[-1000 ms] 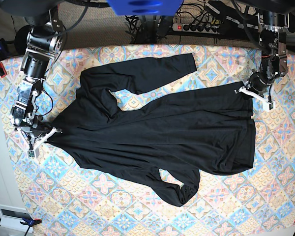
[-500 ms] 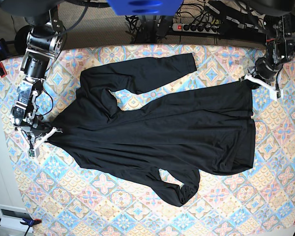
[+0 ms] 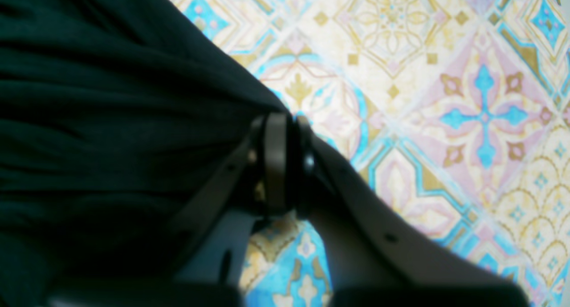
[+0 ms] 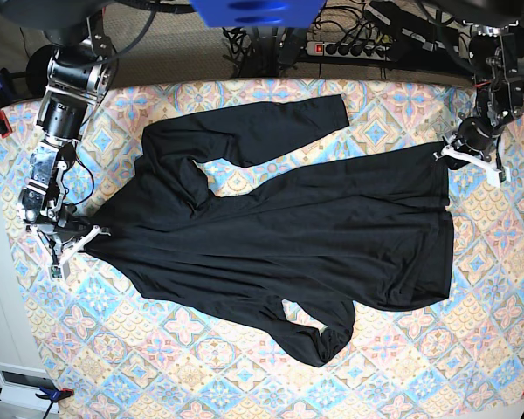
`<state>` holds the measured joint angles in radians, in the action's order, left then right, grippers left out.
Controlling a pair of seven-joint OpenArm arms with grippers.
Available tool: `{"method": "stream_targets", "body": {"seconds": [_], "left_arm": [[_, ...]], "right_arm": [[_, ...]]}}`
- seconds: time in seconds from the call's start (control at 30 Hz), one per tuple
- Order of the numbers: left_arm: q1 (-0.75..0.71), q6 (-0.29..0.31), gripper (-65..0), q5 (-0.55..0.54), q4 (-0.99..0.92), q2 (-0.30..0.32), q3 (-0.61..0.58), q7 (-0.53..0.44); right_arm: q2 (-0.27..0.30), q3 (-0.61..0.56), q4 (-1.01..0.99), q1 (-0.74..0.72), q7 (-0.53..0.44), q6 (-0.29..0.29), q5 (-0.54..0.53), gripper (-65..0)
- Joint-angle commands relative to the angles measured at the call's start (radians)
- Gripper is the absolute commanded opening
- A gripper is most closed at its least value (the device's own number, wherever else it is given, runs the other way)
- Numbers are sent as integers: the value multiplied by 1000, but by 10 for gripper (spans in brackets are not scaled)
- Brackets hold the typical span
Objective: Layout the t-shirt on the table in an organized manner, then fold the t-shirt properly
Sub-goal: 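Grasp the shirt shoulder edge with the left gripper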
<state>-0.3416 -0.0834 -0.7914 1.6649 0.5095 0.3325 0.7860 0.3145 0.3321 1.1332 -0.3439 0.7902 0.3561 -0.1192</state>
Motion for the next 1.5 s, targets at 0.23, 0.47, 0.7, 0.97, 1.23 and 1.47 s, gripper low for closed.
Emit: {"method": "stream_targets", "body": {"seconds": [0.23, 0.47, 0.7, 0.97, 1.23, 1.47], "left_arm": [[43, 1, -358, -3, -35, -2, -9, -26], [78, 3, -358, -4, -104, -2, -36, -27], [92, 4, -358, -4, -116, -2, -36, -27], [88, 4, -358, -13, -113, 1, -32, -20], [92, 6, -358, -13, -65, 4, -28, -20], [120, 4, -358, -3, -30, -1, -34, -18]], "right_arm": [[19, 5, 24, -27, -19, -2, -7, -650], [18, 5, 24, -27, -18, -2, -7, -650], [18, 5, 24, -27, -18, -2, -7, -650], [18, 5, 24, -27, -18, -2, -7, -650], [18, 5, 24, -27, -18, -2, -7, -650], [18, 5, 23, -27, -18, -2, -7, -650]]}}
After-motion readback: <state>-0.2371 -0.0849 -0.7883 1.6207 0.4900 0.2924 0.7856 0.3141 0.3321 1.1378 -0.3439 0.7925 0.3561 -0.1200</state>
